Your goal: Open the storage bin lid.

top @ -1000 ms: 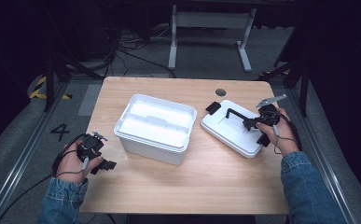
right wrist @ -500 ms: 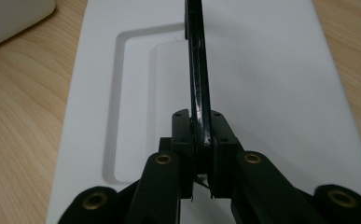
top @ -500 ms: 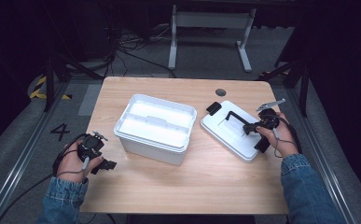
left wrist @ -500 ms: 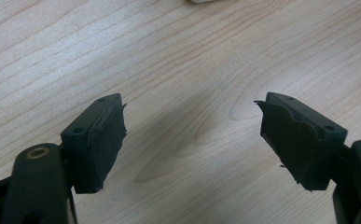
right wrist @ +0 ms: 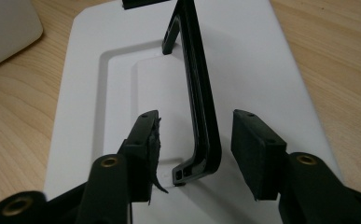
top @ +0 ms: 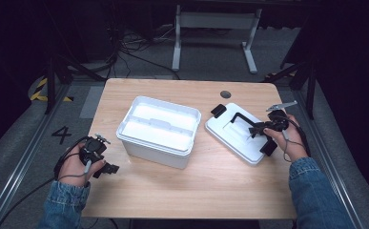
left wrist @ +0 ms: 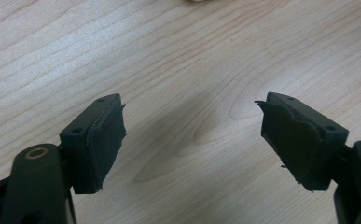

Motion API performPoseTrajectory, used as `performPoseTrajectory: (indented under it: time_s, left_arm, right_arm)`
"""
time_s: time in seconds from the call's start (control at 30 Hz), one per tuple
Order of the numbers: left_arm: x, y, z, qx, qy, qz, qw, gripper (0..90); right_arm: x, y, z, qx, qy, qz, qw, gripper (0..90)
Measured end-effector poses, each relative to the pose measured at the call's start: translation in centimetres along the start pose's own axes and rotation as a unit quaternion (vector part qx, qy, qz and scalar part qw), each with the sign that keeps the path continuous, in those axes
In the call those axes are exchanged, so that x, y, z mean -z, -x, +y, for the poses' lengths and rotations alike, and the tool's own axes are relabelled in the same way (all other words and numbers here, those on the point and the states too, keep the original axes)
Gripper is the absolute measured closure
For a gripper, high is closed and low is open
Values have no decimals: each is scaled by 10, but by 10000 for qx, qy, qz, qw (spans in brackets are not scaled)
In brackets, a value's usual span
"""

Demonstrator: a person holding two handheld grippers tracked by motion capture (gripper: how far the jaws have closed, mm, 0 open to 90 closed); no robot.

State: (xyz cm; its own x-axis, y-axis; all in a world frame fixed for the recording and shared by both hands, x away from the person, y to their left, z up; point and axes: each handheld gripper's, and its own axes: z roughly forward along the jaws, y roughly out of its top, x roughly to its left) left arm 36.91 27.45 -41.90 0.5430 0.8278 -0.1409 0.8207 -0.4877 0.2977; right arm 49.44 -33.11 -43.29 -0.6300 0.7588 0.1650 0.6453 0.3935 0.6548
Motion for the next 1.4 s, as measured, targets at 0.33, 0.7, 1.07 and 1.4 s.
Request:
performPoseTrajectory:
  time_s: [0.33, 0.7, 1.07, 1.4]
  left_arm:
    - [1, 2, -2, -5, 8, 7, 10000, 216]
    - [1, 2, -2, -8, 10, -2, 10000, 216]
    - [1, 2, -1, -7, -5, 3, 10000, 216]
    - [0, 3, 0, -16, 4, -1, 10000, 216]
  right_arm:
    - [23, -16, 10, 146, 290, -26, 9995, 445]
    - [51, -53, 18, 516, 552, 192, 9970, 439]
    - [67, -92, 13, 754, 464, 462, 9950, 437]
    - [67, -120, -3, 755, 380, 588, 9947, 437]
